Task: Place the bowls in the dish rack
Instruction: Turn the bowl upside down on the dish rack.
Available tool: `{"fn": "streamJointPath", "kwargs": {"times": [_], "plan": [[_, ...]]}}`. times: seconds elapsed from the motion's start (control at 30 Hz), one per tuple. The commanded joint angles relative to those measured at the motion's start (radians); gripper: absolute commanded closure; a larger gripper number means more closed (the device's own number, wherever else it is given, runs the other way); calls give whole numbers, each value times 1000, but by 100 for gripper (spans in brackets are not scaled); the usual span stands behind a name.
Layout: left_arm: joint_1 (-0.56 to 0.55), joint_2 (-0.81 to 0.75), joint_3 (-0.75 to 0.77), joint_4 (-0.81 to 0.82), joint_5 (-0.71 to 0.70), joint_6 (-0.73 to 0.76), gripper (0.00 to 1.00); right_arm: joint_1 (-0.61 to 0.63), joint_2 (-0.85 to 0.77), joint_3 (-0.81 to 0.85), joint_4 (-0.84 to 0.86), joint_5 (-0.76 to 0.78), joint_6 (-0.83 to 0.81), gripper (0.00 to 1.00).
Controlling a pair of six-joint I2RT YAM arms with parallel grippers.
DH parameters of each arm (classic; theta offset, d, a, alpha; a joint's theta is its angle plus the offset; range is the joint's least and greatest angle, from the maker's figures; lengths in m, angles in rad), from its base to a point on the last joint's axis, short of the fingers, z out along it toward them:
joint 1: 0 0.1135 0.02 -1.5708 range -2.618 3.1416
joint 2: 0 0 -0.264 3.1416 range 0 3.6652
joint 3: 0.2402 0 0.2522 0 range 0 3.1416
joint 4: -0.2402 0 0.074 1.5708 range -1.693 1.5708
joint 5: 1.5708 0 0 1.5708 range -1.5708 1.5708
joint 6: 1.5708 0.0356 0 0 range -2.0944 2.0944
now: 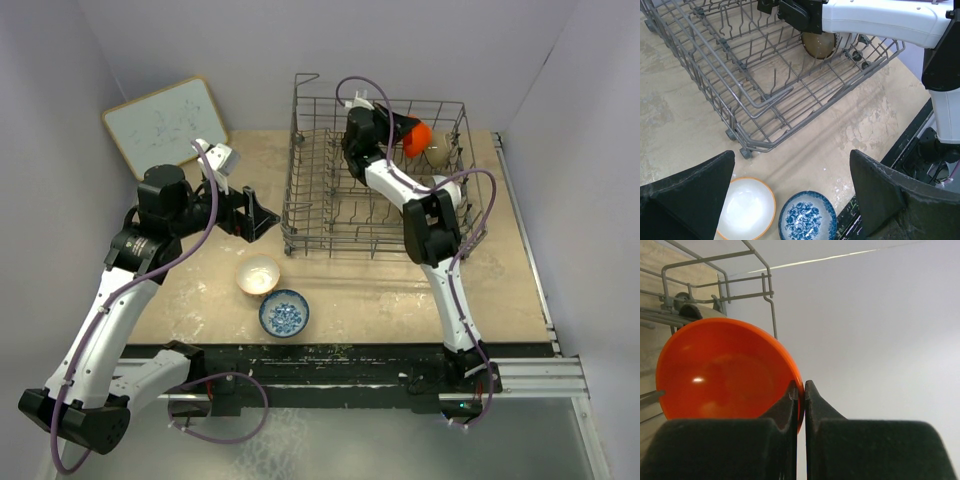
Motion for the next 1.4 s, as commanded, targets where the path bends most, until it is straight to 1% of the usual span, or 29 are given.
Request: {"fn": "streamJointPath", "kwargs": {"times": [0.0, 0.43, 0.47, 0.57, 0.73, 0.83, 0.9, 0.97, 1.1, 1.13, 1.17, 1.2, 1.23, 1.27, 1.3, 1.37], "plan": [[-4, -2, 1, 43, 1, 22, 1, -5, 15, 24, 29, -10, -8, 100], [-4, -9, 2, 39, 0, 25, 1, 13, 65, 41, 22, -16, -18, 95], [-4, -10, 2, 38, 0, 26, 1, 15, 74, 46, 20, -19, -20, 94], [-6, -11, 3, 36, -3, 28, 1, 15, 97, 56, 33, -22, -39, 83], [-7, -8, 1, 35, -8, 30, 1, 19, 105, 66, 26, -22, -27, 81], [-7, -7, 0, 39, -8, 29, 1, 25, 99, 65, 26, -28, -25, 73], [-7, -7, 0, 40, -8, 27, 1, 27, 95, 66, 30, -32, -25, 65], [-6, -8, 1, 39, -6, 27, 1, 29, 94, 69, 32, -33, -25, 60], [-6, -9, 3, 35, -7, 28, 1, 34, 95, 74, 34, -32, -23, 57], [-6, -9, 4, 34, -7, 27, 1, 37, 94, 73, 35, -32, -24, 54], [-6, -10, 5, 34, -5, 27, 1, 39, 92, 72, 37, -33, -25, 48], [-6, -10, 6, 34, -4, 25, 1, 43, 89, 69, 42, -36, -25, 37], [-6, -10, 6, 34, -4, 25, 1, 47, 84, 63, 58, -36, -30, 15], [-7, -9, 6, 34, -3, 25, 1, 50, 79, 57, 88, -39, -45, 3], [-8, -10, 6, 34, -3, 25, 1, 54, 77, 54, 107, -41, -58, 0], [-7, -11, 6, 36, -4, 25, 1, 59, 73, 65, 104, -43, -57, 0]]}}
